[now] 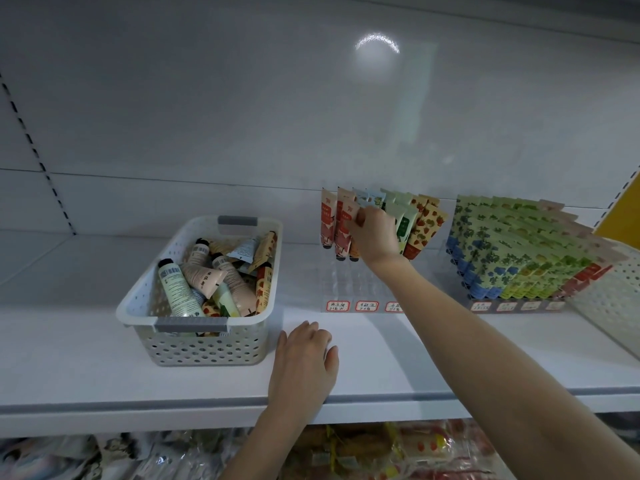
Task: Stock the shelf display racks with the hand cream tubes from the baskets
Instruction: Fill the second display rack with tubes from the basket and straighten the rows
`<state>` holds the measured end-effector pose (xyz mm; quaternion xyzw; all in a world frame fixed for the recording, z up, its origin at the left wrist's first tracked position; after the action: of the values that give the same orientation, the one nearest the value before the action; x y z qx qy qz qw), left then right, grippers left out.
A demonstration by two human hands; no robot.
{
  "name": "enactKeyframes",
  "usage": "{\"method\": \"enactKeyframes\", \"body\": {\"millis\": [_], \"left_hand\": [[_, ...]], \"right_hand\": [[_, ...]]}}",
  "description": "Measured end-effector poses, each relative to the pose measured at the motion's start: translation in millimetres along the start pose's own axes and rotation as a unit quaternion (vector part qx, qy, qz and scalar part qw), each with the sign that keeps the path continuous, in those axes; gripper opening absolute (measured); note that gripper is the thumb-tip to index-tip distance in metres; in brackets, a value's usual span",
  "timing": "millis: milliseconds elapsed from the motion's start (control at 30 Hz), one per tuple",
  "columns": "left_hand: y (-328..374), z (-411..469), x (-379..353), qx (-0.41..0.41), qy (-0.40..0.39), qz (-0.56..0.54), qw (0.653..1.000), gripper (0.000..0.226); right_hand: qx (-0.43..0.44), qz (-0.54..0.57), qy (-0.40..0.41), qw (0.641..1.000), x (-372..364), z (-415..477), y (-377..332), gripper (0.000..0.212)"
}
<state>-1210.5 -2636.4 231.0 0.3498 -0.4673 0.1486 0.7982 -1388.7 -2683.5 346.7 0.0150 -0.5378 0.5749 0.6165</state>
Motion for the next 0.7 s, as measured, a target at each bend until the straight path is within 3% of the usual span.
{"method": "enactKeyframes", "body": {"millis": [400,700], "left_hand": [[-0.2,-0.1,-1.0,0.002,0.002,-0.001,1.000,0.030],[-0.9,-0.3,-1.7,-0.007,0.003,0.010,1.000,0.032]], "right_hand": [[0.019,-0.051,-0.004,0.999,-6.2,1.1,-7.9,0.043],[-0.014,-0.011,-0.012,1.000,-3.3,0.5,0.4,0.040]]}}
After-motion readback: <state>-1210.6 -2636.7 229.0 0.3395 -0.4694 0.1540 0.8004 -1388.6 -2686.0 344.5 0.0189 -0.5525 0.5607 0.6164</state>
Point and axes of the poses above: each hand's wrist, its own z-axis towards the middle knuckle, its own x-axis out of the back of the hand, y = z × x, the point moved 8 cm from there along z, towards the middle knuckle, and after that the axes turned 5 degrees about y, right-handed, at the moved point
